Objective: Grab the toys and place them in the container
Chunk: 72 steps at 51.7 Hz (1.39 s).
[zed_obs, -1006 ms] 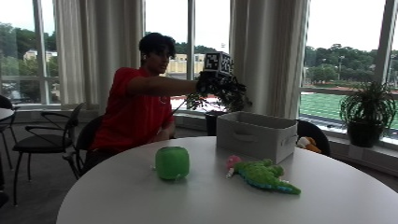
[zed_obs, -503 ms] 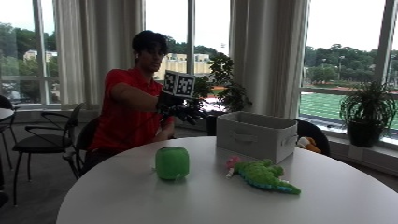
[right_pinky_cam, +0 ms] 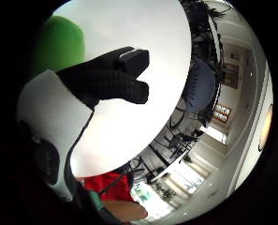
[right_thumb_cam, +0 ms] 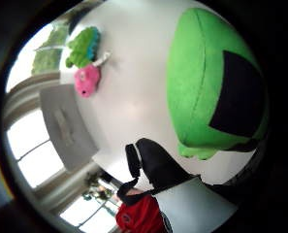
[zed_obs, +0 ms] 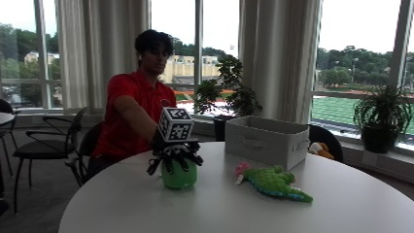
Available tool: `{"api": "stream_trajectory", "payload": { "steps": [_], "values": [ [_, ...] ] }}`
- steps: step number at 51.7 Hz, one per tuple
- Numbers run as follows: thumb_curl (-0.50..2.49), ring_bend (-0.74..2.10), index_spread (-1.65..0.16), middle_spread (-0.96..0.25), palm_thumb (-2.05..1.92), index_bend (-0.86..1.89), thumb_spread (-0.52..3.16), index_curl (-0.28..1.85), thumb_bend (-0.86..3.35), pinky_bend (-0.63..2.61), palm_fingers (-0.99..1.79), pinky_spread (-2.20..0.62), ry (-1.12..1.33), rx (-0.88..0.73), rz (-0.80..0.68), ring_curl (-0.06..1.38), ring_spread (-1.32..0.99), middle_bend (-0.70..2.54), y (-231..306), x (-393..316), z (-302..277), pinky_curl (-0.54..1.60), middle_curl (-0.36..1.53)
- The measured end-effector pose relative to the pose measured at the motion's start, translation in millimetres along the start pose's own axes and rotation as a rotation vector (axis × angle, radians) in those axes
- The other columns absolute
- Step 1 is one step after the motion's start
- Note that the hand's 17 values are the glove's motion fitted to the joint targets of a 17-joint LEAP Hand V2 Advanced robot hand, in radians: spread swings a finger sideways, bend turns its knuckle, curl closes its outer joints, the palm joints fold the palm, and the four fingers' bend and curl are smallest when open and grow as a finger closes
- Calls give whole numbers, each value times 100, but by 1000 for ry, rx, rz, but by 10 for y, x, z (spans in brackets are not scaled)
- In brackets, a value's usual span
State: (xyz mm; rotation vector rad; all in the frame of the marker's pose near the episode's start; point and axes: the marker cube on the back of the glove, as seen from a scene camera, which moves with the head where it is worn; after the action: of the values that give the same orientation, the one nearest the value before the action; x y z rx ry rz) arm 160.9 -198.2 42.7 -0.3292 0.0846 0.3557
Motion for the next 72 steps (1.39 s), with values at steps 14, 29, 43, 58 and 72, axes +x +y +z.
{"api": "stream_trajectory", "payload": {
  "steps": [14, 29, 43, 58, 72],
  "values": [
    [35, 50, -38, -5, 11, 13, 110, 12, 1, 146, 2, 1, -1, 32, 8, 38, -1, 15, -180, -30, 187, 37, 20],
    [45, 69, -39, -22, 37, 27, 123, 23, 11, 127, 51, -22, -59, 58, -14, 43, -29, 31, -257, -25, 154, 31, 30],
    [60, 82, -40, -34, 62, 25, 105, 29, 18, 116, 77, -34, 70, 120, -27, 50, -46, 41, -227, -195, 24, 30, 38],
    [74, 81, -43, -43, 68, 37, 76, 42, 12, 111, 82, -37, 112, 230, -77, 53, -54, 45, 284, -567, -512, 32, 47],
    [83, 79, -45, -47, 70, 39, 63, 54, 8, 113, 77, -37, 41, 376, -174, 56, -58, 43, 947, -1314, -1704, 35, 55]
  ]
}}
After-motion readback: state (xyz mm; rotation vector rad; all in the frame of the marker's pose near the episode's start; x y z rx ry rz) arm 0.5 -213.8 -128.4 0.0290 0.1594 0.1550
